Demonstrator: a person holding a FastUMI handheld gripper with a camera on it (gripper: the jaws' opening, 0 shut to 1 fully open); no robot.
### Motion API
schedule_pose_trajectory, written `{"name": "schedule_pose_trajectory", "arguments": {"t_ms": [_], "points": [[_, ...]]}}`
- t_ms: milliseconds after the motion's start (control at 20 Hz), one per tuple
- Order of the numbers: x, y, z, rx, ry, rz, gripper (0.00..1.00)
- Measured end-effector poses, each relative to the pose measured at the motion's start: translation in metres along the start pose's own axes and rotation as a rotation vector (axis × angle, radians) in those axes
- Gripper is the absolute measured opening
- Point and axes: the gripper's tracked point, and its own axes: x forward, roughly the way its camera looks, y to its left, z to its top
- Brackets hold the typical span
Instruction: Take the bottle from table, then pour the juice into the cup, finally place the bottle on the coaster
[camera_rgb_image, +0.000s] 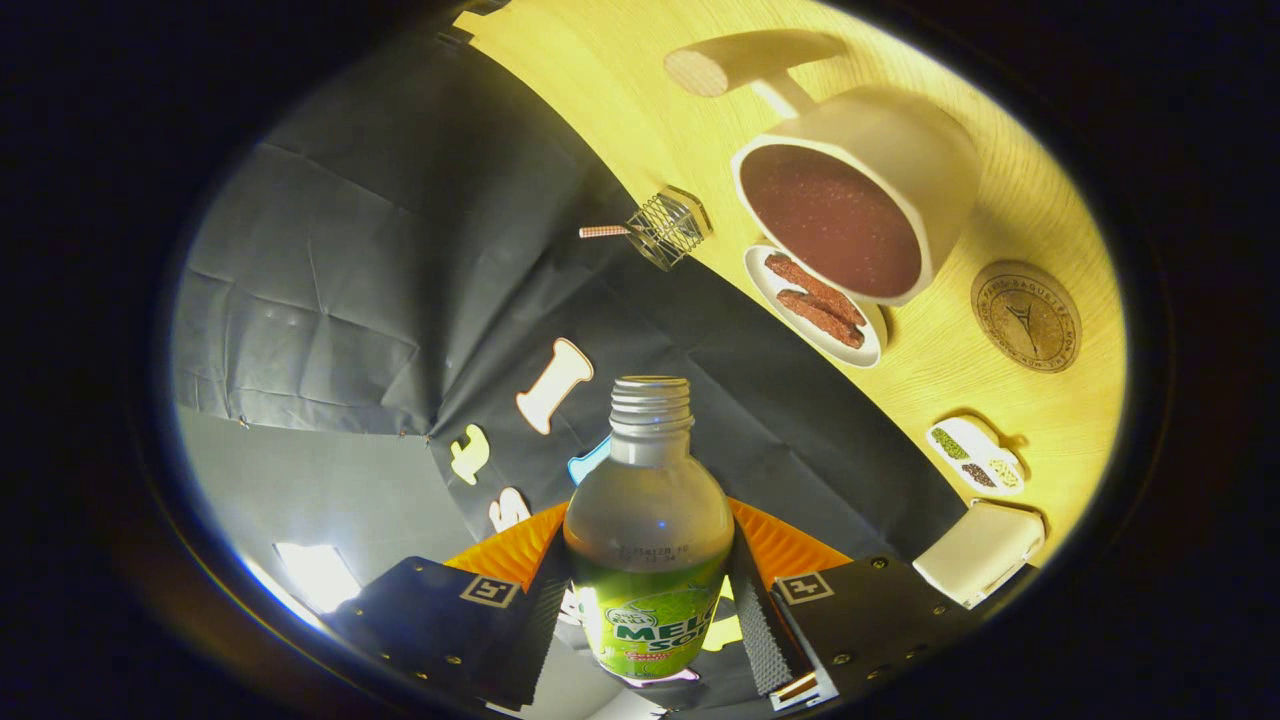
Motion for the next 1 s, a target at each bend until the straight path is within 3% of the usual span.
{"name": "schedule_pose_trajectory", "arguments": {"t_ms": [350,600,800,1000], "points": [[-0.007,-0.015,0.002,-0.091,0.015,-0.039,0.78],[-0.015,-0.032,0.002,-0.379,0.071,-0.104,0.78],[-0.017,-0.039,0.003,-0.557,0.129,-0.102,0.78],[-0.015,-0.054,0.009,-0.854,0.187,-0.139,0.78]]}}
